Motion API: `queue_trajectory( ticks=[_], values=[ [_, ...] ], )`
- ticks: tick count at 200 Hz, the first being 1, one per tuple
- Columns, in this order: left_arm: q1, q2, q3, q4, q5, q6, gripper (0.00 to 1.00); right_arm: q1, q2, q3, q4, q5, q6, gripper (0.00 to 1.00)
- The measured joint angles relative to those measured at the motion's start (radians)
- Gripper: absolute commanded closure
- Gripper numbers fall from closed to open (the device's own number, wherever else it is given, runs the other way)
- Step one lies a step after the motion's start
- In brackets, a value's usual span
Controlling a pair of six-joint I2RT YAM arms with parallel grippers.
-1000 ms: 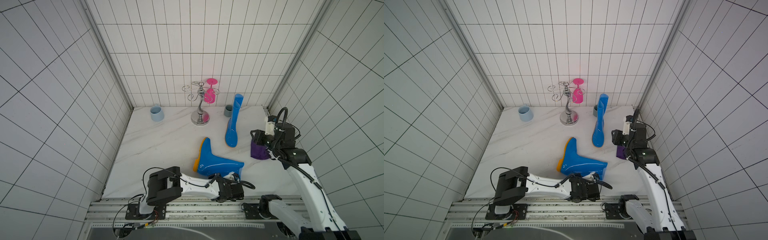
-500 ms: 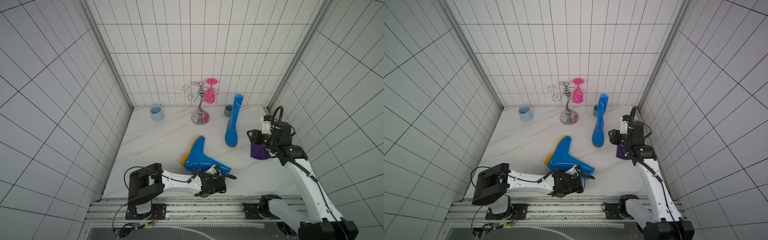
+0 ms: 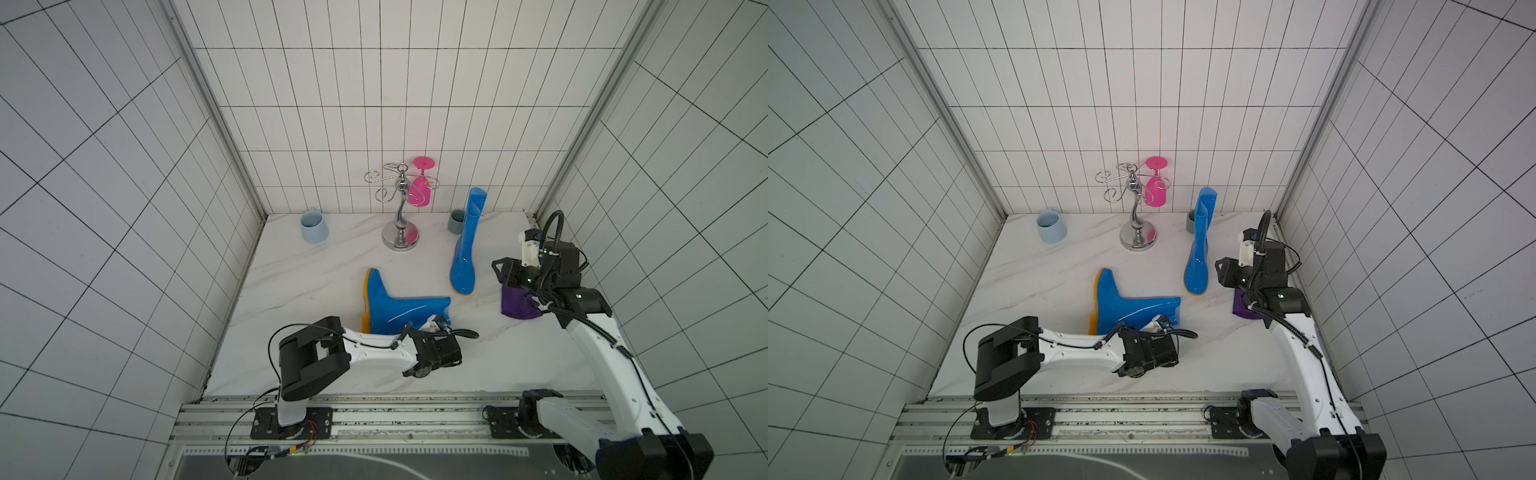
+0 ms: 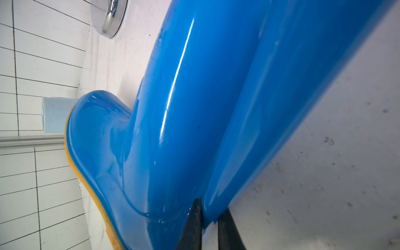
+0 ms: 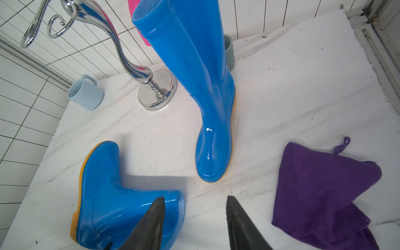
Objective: Wipe the rubber boots with a cloth
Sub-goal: Adjust the rubber boot at the center of the board.
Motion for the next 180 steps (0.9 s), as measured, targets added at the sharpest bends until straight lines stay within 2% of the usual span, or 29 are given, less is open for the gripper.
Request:
queue_trajectory(
  ticks=[34, 63, 87, 154, 166, 180],
  values=[
    [-0.001, 0.000, 0.001, -0.024, 0.005, -0.011, 0.61, 0.000, 0.000, 0.000, 0.005, 0.000, 0.000, 0.52],
    [-0.002, 0.000, 0.015, -0.068, 0.005, -0.021, 0.55, 0.000, 0.000, 0.000, 0.005, 0.000, 0.000, 0.52],
    [-0.012, -0.008, 0.045, -0.099, 0.004, -0.023, 0.44, 0.000, 0.000, 0.000, 0.005, 0.000, 0.000, 0.52],
    [-0.023, -0.197, 0.074, -0.159, 0.026, -0.008, 0.41, 0.000, 0.003, 0.000, 0.009, 0.000, 0.000, 0.51],
    [0.000, -0.260, 0.065, -0.154, 0.044, -0.009, 0.41, 0.000, 0.005, 0.000, 0.010, 0.000, 0.000, 0.51],
    [0.077, -0.364, 0.028, -0.122, 0.090, -0.008, 0.41, 0.000, 0.012, 0.000, 0.012, 0.000, 0.000, 0.51]
  ],
)
